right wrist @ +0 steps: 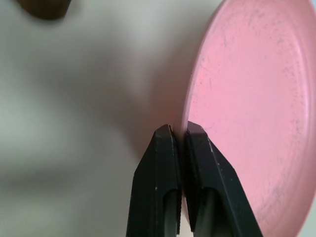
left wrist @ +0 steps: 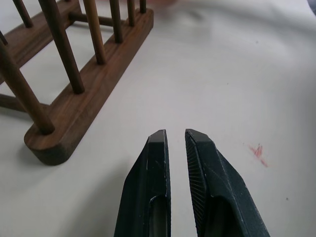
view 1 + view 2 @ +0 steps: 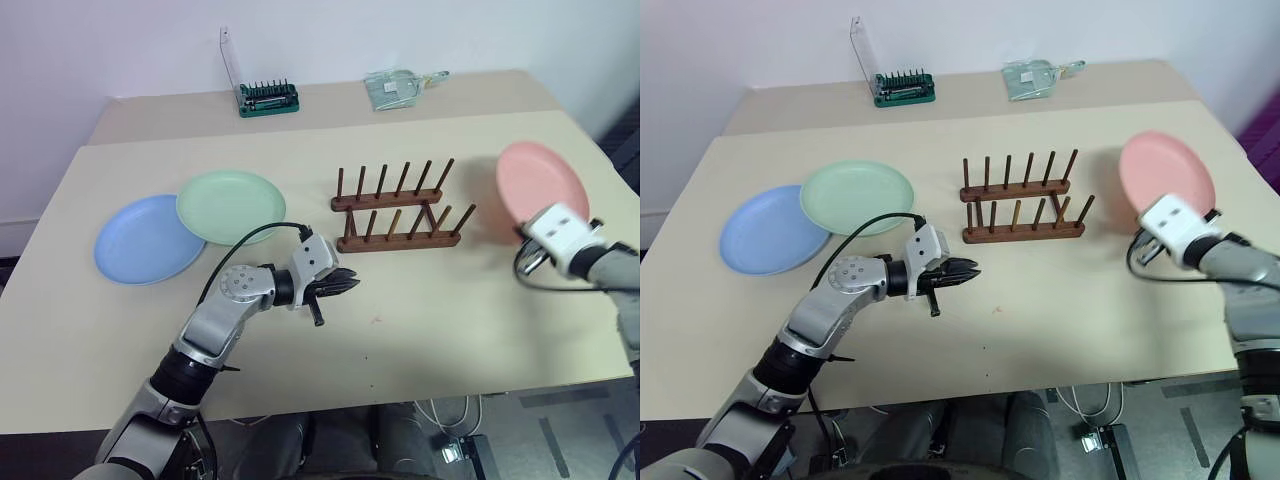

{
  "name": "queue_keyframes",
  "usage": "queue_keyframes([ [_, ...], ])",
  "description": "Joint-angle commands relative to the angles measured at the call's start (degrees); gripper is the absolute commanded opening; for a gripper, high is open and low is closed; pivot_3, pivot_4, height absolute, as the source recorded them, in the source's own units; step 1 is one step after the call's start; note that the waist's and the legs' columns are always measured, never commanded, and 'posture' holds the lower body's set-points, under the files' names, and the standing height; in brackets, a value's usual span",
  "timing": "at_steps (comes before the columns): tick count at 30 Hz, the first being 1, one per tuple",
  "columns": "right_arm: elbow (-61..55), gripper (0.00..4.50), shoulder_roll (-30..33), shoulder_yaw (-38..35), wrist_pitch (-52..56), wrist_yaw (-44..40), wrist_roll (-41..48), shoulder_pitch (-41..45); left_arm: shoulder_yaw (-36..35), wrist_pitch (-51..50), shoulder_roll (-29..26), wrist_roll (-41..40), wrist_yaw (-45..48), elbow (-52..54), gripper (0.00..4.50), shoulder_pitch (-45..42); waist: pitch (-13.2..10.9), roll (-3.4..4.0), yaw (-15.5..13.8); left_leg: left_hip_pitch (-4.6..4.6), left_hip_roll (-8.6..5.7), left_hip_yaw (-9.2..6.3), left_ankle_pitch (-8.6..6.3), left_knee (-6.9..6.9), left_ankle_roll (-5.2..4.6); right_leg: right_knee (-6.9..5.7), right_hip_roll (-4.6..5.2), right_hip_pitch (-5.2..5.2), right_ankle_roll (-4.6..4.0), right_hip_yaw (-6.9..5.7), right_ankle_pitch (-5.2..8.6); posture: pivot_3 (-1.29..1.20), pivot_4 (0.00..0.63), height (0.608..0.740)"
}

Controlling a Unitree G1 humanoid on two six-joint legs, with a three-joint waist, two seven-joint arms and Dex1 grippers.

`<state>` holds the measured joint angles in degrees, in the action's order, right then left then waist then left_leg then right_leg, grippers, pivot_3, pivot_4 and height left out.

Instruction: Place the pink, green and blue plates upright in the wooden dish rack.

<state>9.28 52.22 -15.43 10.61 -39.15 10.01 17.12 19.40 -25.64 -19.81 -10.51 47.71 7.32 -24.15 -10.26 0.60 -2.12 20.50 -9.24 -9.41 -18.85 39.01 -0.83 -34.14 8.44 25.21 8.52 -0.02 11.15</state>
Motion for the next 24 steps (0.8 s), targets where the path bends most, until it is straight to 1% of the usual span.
queue_keyframes([
  [1,-17.0,0.03,1.0,-14.6,20.3,-5.7,30.9,5.7,-1.0,0.8,-0.8,-0.4,0.4,1.5,0.53,0.0,0.0,0.05,-0.1,0.0,0.04,-0.01,0.0,0.0,0.0,-0.01,-0.03,0.0,-0.01,0.0,0.0,0.0,0.15,0.738],
  [3,-21.2,0.03,1.0,-17.7,29.0,-7.4,43.4,6.5,-0.9,1.0,-0.9,-0.4,0.7,1.2,0.53,-0.2,0.0,-0.08,-0.3,-0.01,0.24,-0.09,-0.01,-0.01,0.02,0.03,-0.29,-0.04,-0.11,0.0,-0.04,0.0,0.15,0.738],
  [5,-21.3,0.03,-0.3,-18.2,34.7,-6.5,51.8,8.9,-1.0,1.1,-0.8,-0.6,0.8,0.7,0.53,-0.7,0.0,-0.26,-0.3,-0.02,0.48,-0.14,-0.08,0.0,0.1,0.18,-0.54,-0.13,-0.22,-0.04,-0.1,0.0,0.15,0.738],
  [8,-19.9,0.03,-1.6,-17.3,39.0,-4.2,57.3,11.2,-1.2,1.2,-0.6,-0.7,0.9,0.2,0.53,-1.2,0.0,-0.29,-0.3,0.0,0.49,-0.07,-0.1,0.08,0.07,0.32,-0.53,-0.19,-0.32,-0.04,-0.19,0.0,0.15,0.738],
  [11,-18.4,0.03,-1.7,-14.6,40.2,-5.5,56.7,11.4,-1.3,1.3,-0.4,-0.7,0.6,0.3,0.53,-1.2,0.0,-0.26,-0.3,0.0,0.48,-0.03,-0.11,0.1,0.04,0.32,-0.52,-0.17,-0.34,-0.03,-0.2,0.0,0.15,0.738],
  [16,-14.7,0.03,-1.4,-12.4,40.4,-7.9,55.4,12.3,-1.4,0.8,-0.4,-0.8,0.2,1.5,0.53,-0.4,0.0,-0.25,-0.2,0.11,0.5,0.02,-0.1,0.08,0.06,0.16,-0.53,0.06,-0.33,-0.02,-0.2,0.0,0.15,0.738],
  [19,-11.0,0.03,-1.5,-10.3,40.3,-8.8,53.0,13.0,-1.2,0.3,-0.5,-0.8,0.0,2.3,0.53,0.0,0.0,-0.26,-0.2,0.1,0.5,0.08,-0.1,0.09,0.07,0.15,-0.53,0.07,-0.33,0.0,-0.2,0.0,0.15,0.738],
  [24,-5.2,0.03,-2.5,-8.4,41.0,-8.5,50.6,16.0,-0.9,-0.3,-0.3,-1.0,-0.1,2.8,0.53,-0.2,0.0,-0.25,-0.1,0.09,0.52,0.1,-0.08,0.09,0.1,0.1,-0.54,0.09,-0.34,0.02,-0.2,0.0,0.15,0.738],
])
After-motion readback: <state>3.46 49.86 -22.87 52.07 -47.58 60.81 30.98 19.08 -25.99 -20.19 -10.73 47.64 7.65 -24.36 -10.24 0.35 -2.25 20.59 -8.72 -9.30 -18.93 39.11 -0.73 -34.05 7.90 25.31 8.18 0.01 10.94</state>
